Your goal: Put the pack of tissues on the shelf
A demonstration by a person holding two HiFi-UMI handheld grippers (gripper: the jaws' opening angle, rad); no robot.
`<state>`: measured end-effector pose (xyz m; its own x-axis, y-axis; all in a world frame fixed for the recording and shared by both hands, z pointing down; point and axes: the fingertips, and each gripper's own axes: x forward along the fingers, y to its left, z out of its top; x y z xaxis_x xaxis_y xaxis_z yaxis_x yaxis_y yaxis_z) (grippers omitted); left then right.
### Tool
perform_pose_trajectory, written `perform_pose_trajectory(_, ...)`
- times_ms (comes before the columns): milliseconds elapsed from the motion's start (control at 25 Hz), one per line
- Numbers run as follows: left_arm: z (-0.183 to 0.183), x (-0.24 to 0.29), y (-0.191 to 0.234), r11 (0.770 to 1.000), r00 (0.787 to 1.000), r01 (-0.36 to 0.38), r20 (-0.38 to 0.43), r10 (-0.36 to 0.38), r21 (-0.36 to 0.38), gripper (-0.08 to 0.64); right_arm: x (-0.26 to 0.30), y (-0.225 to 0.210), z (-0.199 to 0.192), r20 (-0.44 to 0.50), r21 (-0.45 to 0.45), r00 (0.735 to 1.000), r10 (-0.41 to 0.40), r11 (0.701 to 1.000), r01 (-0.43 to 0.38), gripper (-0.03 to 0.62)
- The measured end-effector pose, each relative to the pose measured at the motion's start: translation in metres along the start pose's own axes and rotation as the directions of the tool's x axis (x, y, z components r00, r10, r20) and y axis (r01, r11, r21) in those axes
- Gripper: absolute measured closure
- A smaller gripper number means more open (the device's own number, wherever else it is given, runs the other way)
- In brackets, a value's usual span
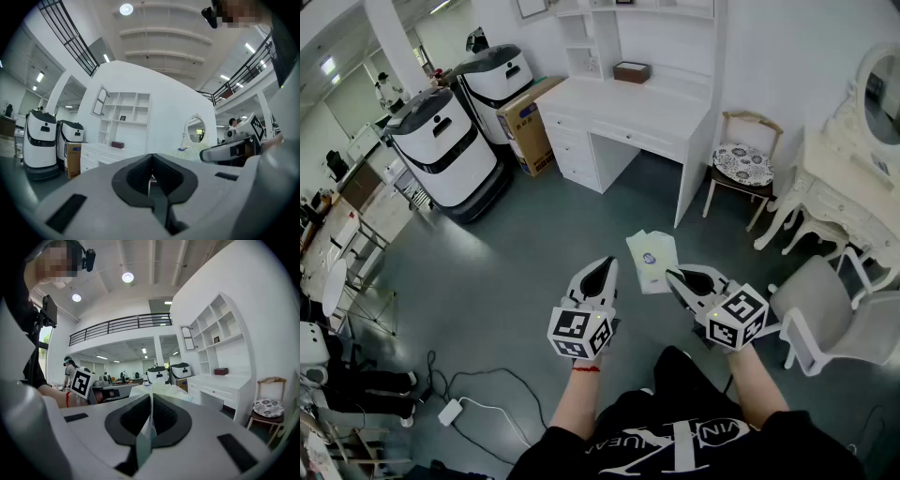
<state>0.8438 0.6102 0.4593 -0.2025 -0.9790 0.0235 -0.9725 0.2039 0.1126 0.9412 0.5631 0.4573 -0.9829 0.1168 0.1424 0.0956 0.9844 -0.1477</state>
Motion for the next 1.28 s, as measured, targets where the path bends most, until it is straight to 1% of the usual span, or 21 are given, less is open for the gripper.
perform_pose_trajectory(200,-0.002,0.007,0.011,1.0,1.0,-0.008,0.009,0.008,-0.004,0.555,0.017,-0.009,0.0,0.003,-0.007,1.0,-0.007,1.0,0.007,0.584)
perform_pose_trajectory(360,-0.002,0.02,0.033,0.999,0.999,-0.034,-0.002,0.034,-0.004,0.555,0.043,-0.022,0.005,0.005,-0.016,1.0,0.014,1.0,-0.014,0.584)
perform_pose_trajectory(520,-0.001,0.042,0.057,0.998,0.998,-0.056,-0.013,0.056,-0.005,0.555,0.07,-0.046,0.007,-0.007,-0.006,1.0,0.025,1.0,-0.026,0.584)
perform_pose_trajectory(680,-0.001,0.079,0.084,0.997,0.997,-0.07,-0.027,0.069,-0.014,0.555,0.099,-0.08,0.014,-0.013,-0.009,0.999,0.04,0.999,-0.04,0.584)
perform_pose_trajectory(760,0.001,0.1,0.096,0.998,0.997,-0.069,-0.032,0.069,-0.013,0.555,0.113,-0.099,0.02,-0.006,0.004,0.999,0.041,0.999,-0.041,0.584)
perform_pose_trajectory(880,0.007,0.133,0.114,0.997,0.997,-0.076,-0.028,0.076,-0.013,0.555,0.132,-0.129,0.03,0.008,0.019,0.999,0.043,0.999,-0.043,0.584)
perform_pose_trajectory(1120,0.021,0.197,0.144,0.995,0.995,-0.098,-0.022,0.097,-0.013,0.555,0.166,-0.189,0.053,0.016,0.021,0.998,0.066,0.998,-0.066,0.584)
perform_pose_trajectory(1280,0.025,0.231,0.164,0.993,0.993,-0.117,-0.018,0.116,-0.009,0.555,0.189,-0.224,0.063,0.026,0.026,0.997,0.076,0.997,-0.077,0.584)
